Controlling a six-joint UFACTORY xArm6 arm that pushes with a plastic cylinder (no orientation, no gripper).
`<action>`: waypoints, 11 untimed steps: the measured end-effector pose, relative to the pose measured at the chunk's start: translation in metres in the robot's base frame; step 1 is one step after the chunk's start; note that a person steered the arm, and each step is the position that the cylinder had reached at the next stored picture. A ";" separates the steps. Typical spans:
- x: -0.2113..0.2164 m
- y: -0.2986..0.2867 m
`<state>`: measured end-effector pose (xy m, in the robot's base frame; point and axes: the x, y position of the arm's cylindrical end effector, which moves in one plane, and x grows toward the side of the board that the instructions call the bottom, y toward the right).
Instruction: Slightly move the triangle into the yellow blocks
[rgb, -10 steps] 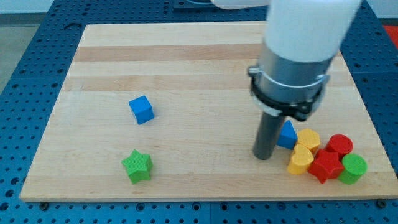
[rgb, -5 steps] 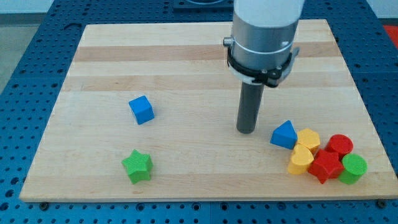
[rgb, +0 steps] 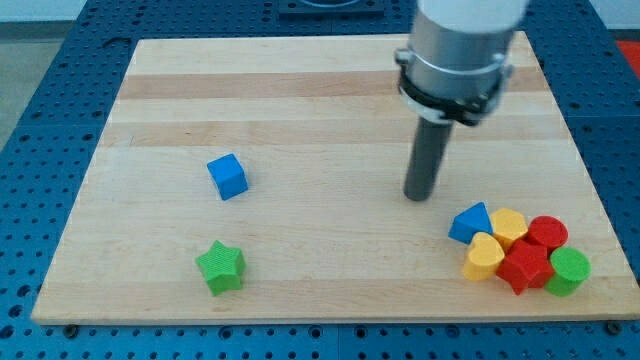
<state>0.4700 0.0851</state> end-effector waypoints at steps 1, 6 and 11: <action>-0.040 -0.023; -0.166 -0.228; -0.071 -0.274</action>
